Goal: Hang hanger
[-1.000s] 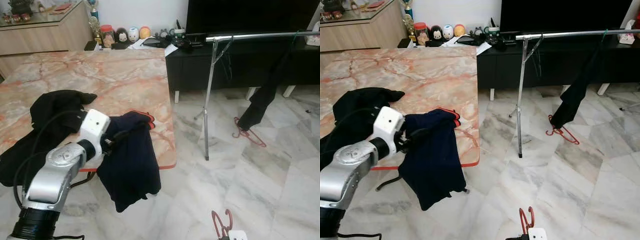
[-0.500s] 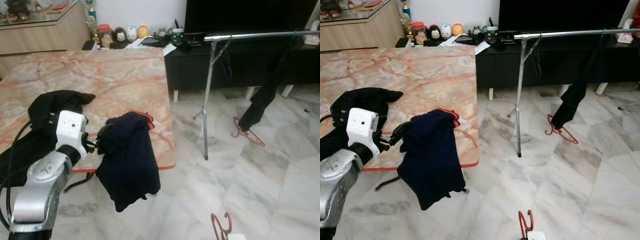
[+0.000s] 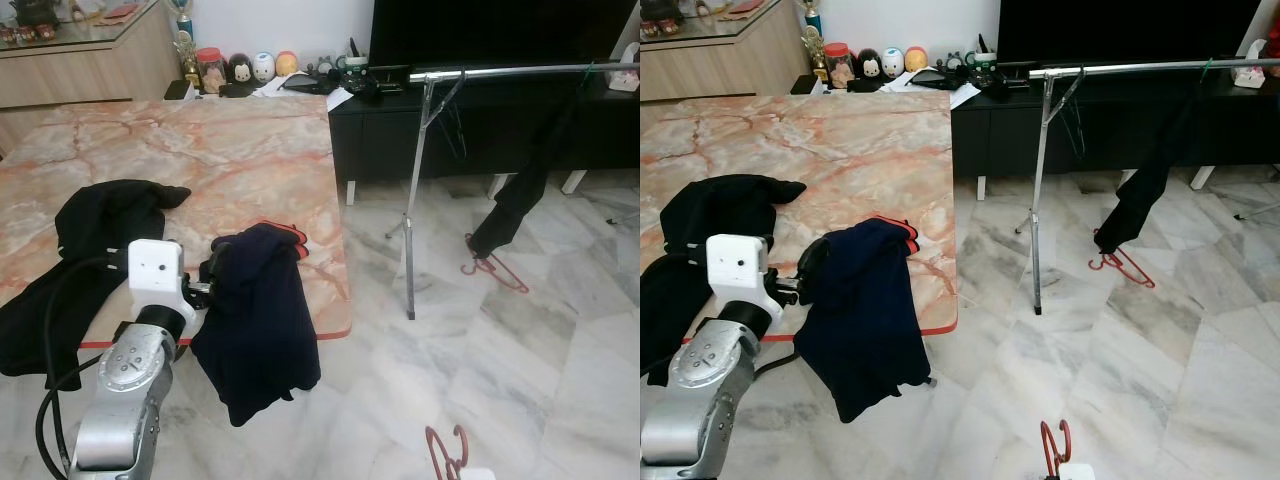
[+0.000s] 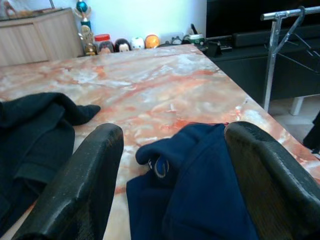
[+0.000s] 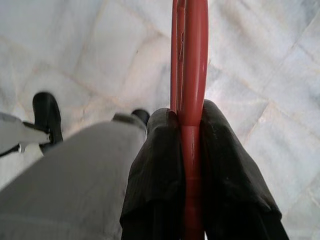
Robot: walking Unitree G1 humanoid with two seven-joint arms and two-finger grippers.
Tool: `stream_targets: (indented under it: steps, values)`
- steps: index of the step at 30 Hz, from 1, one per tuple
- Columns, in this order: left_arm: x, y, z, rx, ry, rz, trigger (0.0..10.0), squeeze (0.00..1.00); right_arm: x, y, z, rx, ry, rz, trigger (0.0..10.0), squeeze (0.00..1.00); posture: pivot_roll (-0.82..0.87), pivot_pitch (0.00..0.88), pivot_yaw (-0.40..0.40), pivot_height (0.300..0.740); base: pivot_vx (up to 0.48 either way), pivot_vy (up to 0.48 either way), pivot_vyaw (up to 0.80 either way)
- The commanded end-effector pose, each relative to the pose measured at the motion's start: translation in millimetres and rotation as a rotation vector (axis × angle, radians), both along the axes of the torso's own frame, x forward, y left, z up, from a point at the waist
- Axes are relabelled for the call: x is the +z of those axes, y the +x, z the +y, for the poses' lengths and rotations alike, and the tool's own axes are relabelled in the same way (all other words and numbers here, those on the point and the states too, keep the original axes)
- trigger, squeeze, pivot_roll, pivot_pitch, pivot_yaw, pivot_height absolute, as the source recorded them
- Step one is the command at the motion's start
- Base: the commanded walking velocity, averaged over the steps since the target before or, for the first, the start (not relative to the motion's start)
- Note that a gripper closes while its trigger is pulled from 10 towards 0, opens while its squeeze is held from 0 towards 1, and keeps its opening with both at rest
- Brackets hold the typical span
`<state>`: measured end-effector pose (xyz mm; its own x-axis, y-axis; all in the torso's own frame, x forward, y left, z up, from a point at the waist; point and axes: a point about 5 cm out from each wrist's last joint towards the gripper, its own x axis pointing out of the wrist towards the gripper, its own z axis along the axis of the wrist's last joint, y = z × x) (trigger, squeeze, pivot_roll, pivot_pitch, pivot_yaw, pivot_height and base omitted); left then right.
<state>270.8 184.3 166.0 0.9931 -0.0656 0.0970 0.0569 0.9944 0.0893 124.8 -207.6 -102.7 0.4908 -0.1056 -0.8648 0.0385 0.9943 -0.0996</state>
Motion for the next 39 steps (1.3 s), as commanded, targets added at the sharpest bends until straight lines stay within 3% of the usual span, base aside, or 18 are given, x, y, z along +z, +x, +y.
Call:
stream_targets:
  steps: [1, 5, 39]
  values:
    - [0.1, 1.0, 1.0, 0.022, 0.025, -0.012, 10.0, 0.00, -0.4, -3.5, -5.2, -0.025, -0.001, 0.013, 10.0, 0.00, 0.02, 0.000, 0.017, 0.740, 0.000, -0.420, 0.00]
    - [0.1, 1.8, 3.6, 0.023, 0.061, -0.016, 10.0, 0.00, -0.7, -3.7, -3.4, -0.027, -0.002, 0.010, 10.0, 0.00, 0.02, 0.000, 0.019, 0.740, 0.000, -0.420, 0.00]
    - [-14.0, 5.1, -0.5, -0.009, 0.076, 0.009, 10.0, 0.00, -0.7, -4.5, -0.3, -0.027, 0.009, -0.017, 10.0, 0.00, 0.01, 0.000, 0.017, 0.740, 0.000, -0.420, 0.00]
